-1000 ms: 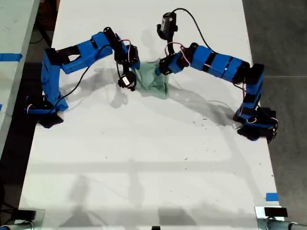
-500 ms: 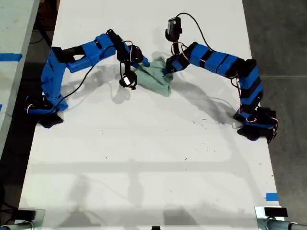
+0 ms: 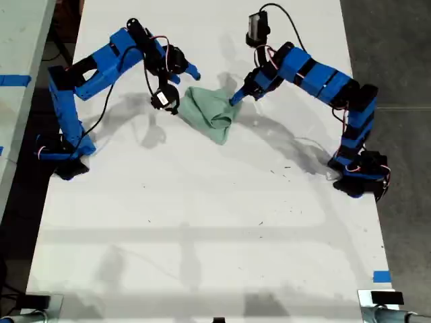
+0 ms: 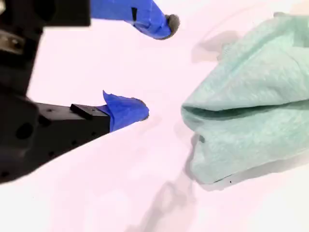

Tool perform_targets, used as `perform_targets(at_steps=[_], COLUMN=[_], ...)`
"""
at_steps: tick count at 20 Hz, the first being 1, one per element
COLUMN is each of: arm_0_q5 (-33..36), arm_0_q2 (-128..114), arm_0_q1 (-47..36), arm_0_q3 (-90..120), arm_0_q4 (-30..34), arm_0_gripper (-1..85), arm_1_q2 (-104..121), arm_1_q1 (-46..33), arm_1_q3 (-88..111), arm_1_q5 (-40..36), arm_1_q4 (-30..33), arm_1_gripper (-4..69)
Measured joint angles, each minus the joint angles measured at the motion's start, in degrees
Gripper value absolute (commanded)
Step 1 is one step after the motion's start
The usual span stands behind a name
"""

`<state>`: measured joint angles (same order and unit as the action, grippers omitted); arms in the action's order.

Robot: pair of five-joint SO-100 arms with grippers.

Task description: Fold t shirt

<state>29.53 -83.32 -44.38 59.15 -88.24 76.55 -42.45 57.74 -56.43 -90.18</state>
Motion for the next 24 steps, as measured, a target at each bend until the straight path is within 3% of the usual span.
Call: perform_targets(at_steps=[2,4,8,10,14,15,16,19,22,24], arm_0_q5=[-2.3,-6.3,-22.1,-29.6,-38.2,-39.6,-41.2,-46.8,-49.8,-50.6], arm_0_q2=[-9.8,-21.4,-44.2,-54.7,-74.4,-81.2,-89.5,-114.2,-120.1,-121.1], arm_0_q1=[0.0,3.7,22.1,29.6,34.7,35.3,36.3,40.9,45.4,46.9], arm_0_q3=[3.8,10.3,21.6,29.5,59.2,68.1,77.0,99.6,110.0,113.7], arm_0_q4=[-1.7,-2.2,-1.8,-0.6,9.5,13.3,16.3,19.9,23.4,24.6], arm_0_gripper=[19.1,16.3,-0.1,-0.1,-0.1,-0.1,-0.1,-0.1,-0.1,-0.1], arm_1_q2=[8.7,21.8,54.9,70.0,97.7,102.5,106.8,120.4,122.3,123.8], arm_1_q1=[0.4,3.3,15.0,24.2,35.0,37.9,41.1,47.6,51.7,52.6], arm_1_q3=[2.0,9.8,29.6,39.9,62.0,67.3,72.6,88.9,98.8,103.5], arm_1_q5=[2.2,4.7,11.3,17.4,25.6,27.7,30.0,34.1,37.0,37.4], arm_1_q4=[-6.6,-9.4,-10.3,-10.3,-10.3,-10.3,-9.8,-3.8,0.0,1.5], arm_1_gripper=[30.7,25.5,20.3,18.5,15.7,6.3,1.3,1.3,1.3,7.2])
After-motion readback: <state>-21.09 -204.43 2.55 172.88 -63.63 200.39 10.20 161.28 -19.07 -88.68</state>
